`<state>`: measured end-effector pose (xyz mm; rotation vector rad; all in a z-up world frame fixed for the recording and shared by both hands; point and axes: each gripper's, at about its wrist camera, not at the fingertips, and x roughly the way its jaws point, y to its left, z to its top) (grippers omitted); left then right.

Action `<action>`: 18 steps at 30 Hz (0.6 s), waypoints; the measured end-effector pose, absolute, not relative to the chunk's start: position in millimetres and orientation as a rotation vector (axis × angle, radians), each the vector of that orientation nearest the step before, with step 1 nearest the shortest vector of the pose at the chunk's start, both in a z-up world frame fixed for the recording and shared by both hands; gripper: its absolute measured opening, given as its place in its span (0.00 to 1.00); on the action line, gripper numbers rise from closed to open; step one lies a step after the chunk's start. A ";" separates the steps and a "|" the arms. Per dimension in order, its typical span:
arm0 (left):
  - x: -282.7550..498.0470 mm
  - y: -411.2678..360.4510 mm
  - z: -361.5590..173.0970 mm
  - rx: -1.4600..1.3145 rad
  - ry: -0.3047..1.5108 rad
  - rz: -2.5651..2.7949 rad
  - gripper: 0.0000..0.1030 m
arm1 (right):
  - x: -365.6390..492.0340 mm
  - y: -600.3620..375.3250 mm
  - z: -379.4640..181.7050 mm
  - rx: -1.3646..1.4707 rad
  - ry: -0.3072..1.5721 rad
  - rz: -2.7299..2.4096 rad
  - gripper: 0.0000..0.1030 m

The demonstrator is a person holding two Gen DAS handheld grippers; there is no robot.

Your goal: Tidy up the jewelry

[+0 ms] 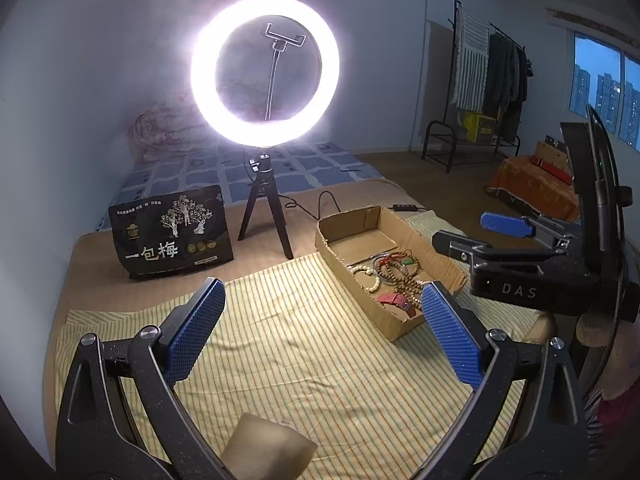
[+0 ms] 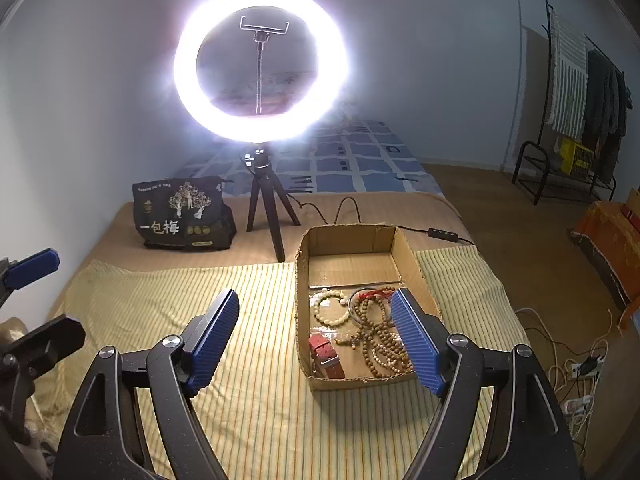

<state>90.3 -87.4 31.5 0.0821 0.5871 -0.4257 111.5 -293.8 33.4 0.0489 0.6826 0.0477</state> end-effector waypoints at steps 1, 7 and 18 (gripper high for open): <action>90.3 -87.9 31.0 0.084 0.590 -0.423 0.97 | 111.4 -293.8 33.6 0.048 0.681 0.046 0.76; 90.3 -88.1 30.7 0.083 0.591 -0.419 0.98 | 113.1 -294.5 30.2 0.040 0.687 0.030 0.76; 90.6 -87.6 30.6 0.082 0.590 -0.419 0.99 | 111.8 -294.7 30.7 0.036 0.682 0.020 0.77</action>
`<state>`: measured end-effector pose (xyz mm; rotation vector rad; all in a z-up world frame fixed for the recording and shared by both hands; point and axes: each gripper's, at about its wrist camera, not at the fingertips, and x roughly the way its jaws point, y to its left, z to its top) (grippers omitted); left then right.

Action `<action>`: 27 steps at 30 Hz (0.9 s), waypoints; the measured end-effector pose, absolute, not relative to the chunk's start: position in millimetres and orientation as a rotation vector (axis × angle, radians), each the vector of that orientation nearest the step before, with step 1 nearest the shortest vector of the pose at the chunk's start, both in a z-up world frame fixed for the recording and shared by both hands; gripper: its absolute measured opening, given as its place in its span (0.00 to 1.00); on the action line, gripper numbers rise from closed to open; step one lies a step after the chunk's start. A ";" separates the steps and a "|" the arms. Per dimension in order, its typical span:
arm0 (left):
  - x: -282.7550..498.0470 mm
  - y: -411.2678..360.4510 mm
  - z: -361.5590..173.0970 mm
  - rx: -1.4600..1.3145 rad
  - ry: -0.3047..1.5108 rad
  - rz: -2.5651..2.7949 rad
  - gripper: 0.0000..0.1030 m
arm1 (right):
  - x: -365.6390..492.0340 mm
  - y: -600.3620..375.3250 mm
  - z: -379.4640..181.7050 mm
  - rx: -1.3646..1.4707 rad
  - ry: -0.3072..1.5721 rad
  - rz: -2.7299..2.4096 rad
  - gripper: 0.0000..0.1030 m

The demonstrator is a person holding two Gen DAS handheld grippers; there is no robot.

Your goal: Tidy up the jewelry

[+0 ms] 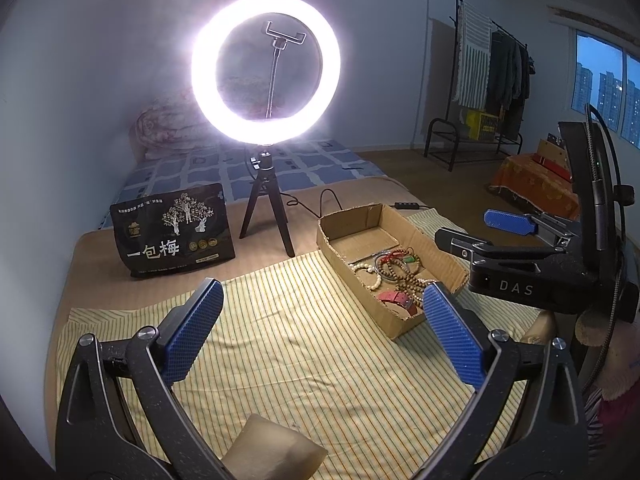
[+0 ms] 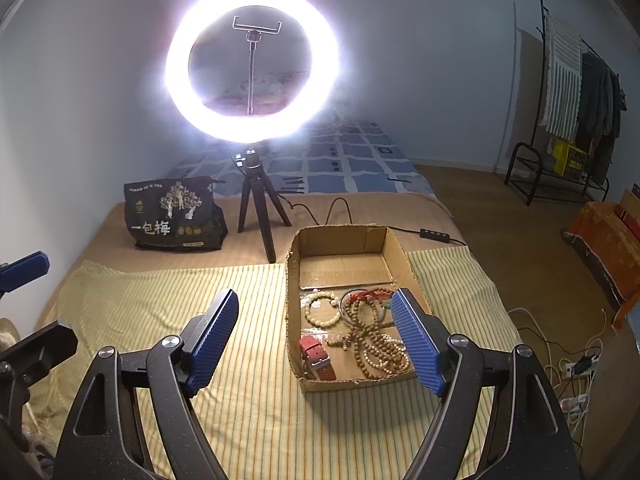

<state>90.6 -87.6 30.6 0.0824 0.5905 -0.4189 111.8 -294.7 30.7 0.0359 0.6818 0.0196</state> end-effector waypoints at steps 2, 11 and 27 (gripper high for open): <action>90.4 -87.7 30.7 0.082 0.589 -0.418 0.99 | 112.0 -294.7 30.7 0.037 0.681 0.019 0.77; 90.6 -87.0 31.6 0.081 0.589 -0.420 0.99 | 111.8 -295.1 30.6 0.035 0.680 0.015 0.77; 90.4 -86.9 31.9 0.081 0.589 -0.419 0.99 | 112.0 -296.7 31.2 0.038 0.681 0.014 0.77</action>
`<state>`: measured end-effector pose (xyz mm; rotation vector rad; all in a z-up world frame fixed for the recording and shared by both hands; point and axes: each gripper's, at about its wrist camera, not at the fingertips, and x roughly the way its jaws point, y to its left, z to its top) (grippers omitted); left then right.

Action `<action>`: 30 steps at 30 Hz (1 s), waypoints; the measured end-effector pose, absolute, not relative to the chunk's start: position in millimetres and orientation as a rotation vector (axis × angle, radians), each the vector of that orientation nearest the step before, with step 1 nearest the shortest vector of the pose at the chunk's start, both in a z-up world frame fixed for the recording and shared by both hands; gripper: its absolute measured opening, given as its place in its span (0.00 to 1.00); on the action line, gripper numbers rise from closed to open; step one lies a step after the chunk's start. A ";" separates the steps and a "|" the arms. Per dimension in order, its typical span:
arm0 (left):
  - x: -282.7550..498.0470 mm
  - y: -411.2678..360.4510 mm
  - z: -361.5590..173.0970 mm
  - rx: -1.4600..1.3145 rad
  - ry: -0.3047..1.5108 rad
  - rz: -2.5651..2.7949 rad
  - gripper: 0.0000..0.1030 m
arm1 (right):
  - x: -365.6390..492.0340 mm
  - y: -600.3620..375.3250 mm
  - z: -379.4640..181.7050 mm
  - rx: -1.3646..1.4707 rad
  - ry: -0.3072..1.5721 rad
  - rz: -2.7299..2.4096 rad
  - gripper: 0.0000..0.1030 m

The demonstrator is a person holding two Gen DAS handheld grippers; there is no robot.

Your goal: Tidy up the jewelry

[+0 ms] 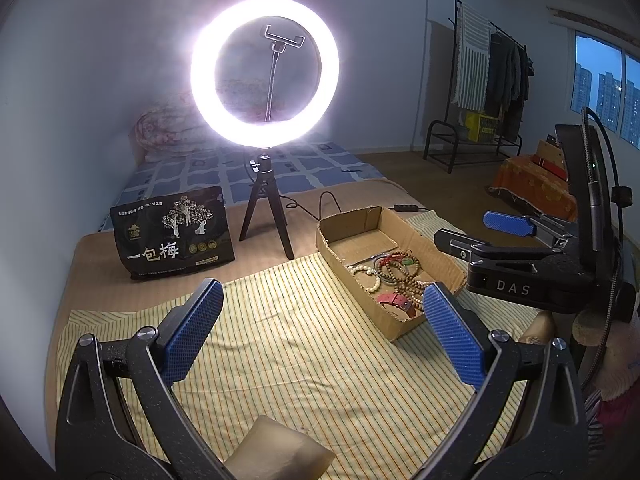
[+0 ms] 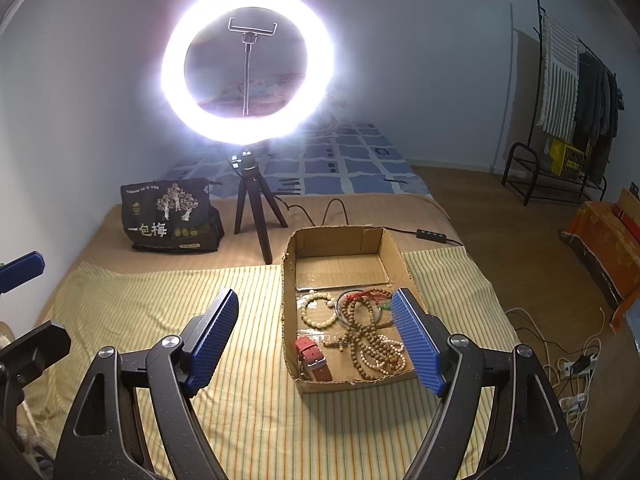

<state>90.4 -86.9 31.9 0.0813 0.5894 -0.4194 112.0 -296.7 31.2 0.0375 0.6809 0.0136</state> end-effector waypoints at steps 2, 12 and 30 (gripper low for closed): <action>90.6 -87.0 32.3 0.080 0.590 -0.419 0.99 | 111.8 -296.6 31.3 0.036 0.680 0.013 0.77; 91.4 -86.2 33.4 0.082 0.587 -0.414 0.99 | 112.5 -297.0 30.5 0.037 0.681 0.014 0.77; 91.8 -86.4 31.5 0.094 0.571 -0.396 0.99 | 113.1 -292.8 27.0 0.033 0.689 0.016 0.77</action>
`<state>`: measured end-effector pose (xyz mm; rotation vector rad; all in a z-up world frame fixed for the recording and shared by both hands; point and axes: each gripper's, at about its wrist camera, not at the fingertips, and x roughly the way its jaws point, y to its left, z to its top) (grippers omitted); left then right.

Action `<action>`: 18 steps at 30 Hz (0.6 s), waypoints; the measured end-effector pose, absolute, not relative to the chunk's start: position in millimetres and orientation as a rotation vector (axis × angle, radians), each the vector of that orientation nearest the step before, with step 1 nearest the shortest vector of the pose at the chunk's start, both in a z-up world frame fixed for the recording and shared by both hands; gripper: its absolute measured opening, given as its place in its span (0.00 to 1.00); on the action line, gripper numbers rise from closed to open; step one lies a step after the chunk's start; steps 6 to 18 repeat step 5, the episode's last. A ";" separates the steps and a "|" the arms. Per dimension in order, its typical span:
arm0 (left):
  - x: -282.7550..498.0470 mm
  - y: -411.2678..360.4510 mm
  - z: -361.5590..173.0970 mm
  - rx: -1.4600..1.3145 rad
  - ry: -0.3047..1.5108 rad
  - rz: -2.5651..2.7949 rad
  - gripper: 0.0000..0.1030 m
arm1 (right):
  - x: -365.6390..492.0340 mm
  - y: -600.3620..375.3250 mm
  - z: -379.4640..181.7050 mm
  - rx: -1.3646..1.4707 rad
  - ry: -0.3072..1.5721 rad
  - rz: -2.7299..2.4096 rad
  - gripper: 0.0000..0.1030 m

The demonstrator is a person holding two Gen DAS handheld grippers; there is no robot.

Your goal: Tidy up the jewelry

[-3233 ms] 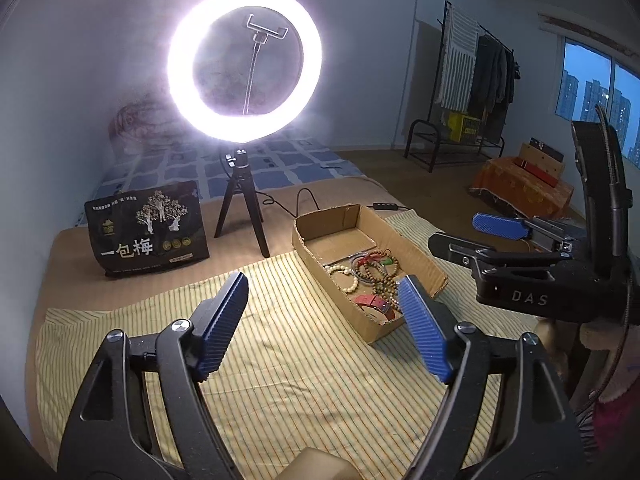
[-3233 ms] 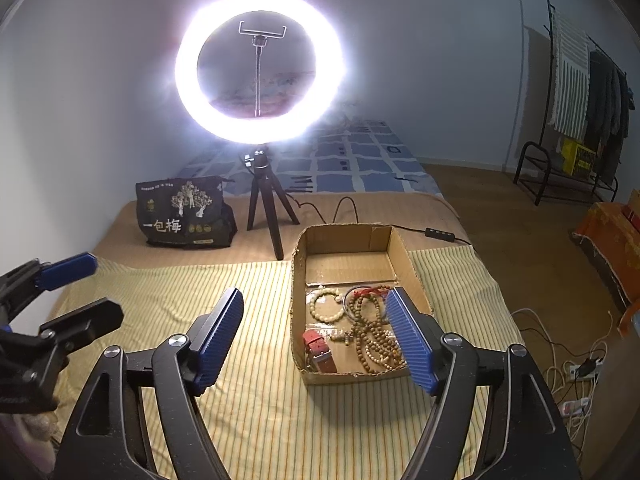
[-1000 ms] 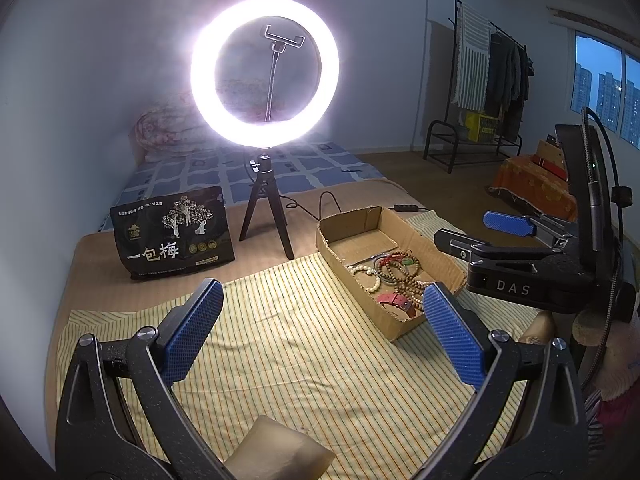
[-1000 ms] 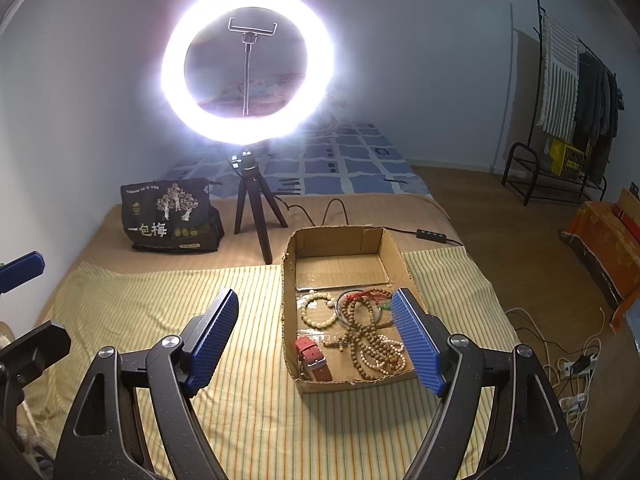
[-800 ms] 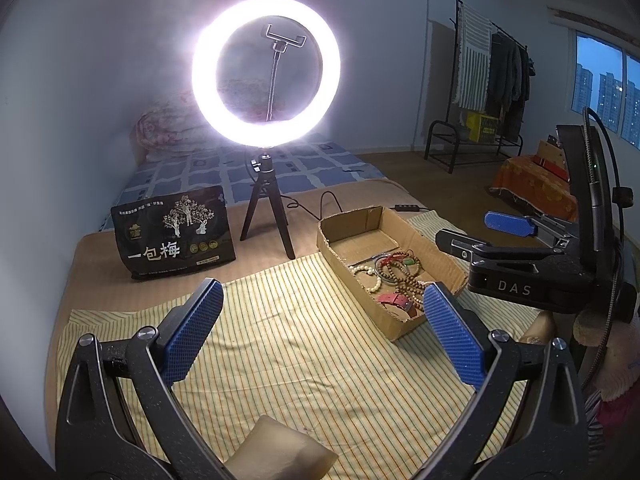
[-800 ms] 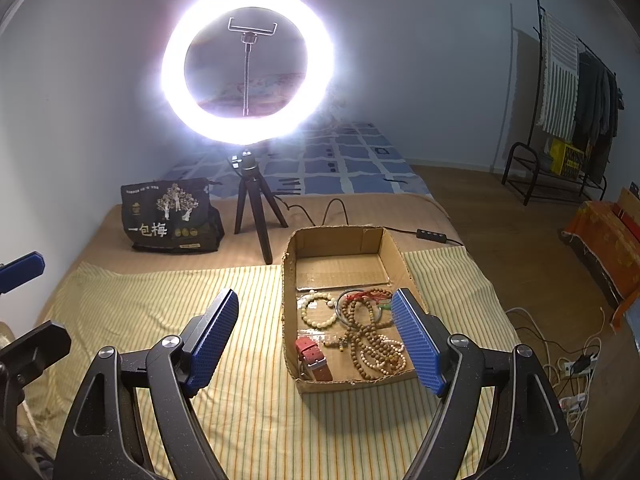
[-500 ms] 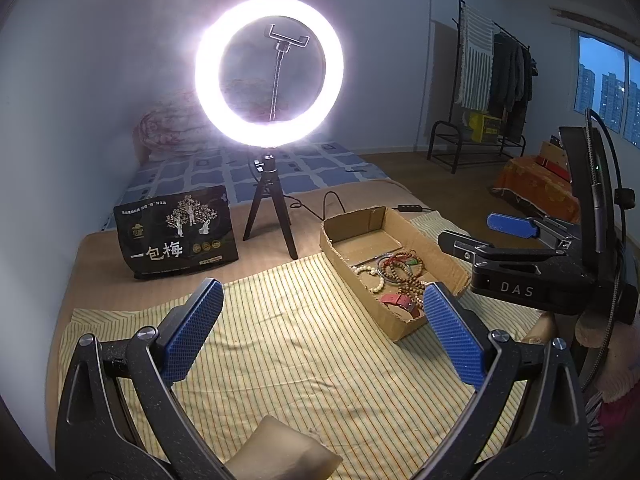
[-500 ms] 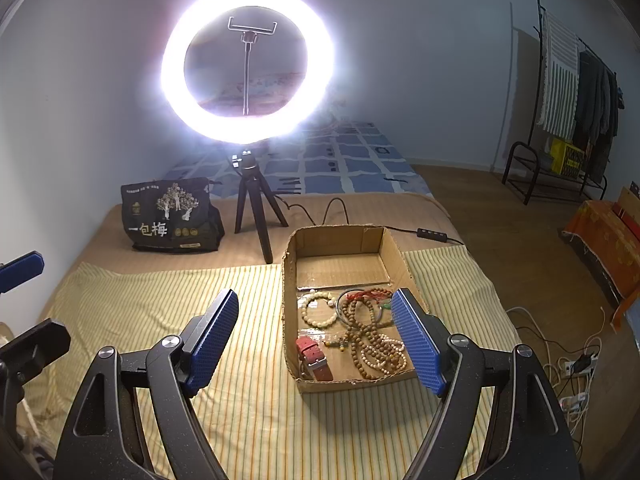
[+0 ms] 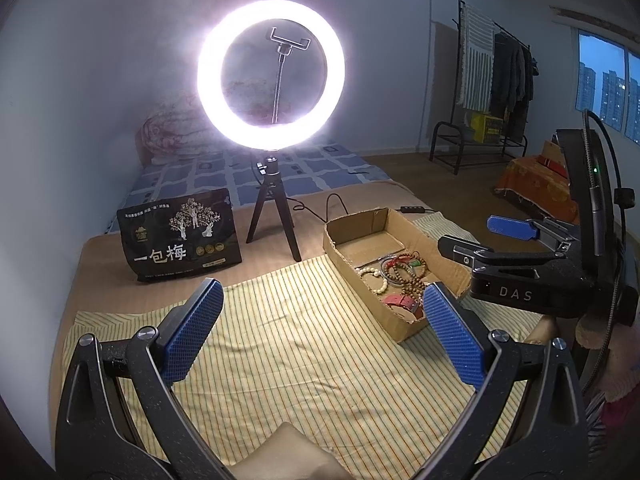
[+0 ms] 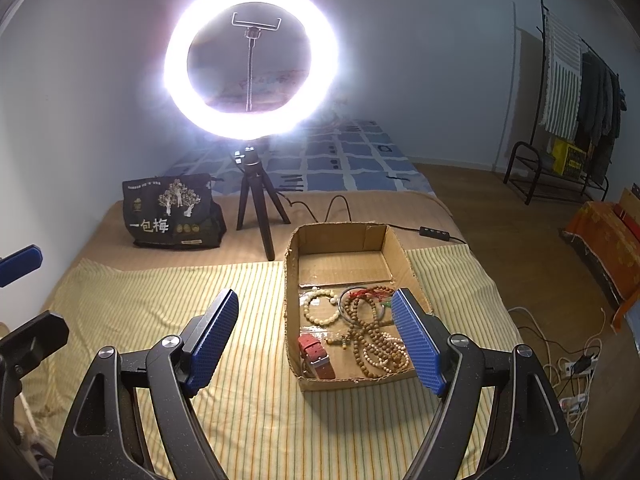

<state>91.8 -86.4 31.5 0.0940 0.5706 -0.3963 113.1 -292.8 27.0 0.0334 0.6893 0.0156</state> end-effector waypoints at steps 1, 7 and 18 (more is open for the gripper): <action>92.1 -86.7 31.0 0.096 0.570 -0.396 0.99 | 113.0 -292.7 27.0 0.033 0.689 0.016 0.77; 90.7 -87.1 30.6 0.092 0.573 -0.393 0.99 | 113.3 -292.6 26.9 0.033 0.690 0.017 0.77; 90.7 -87.1 30.6 0.092 0.573 -0.393 0.99 | 113.3 -292.6 26.9 0.033 0.690 0.017 0.77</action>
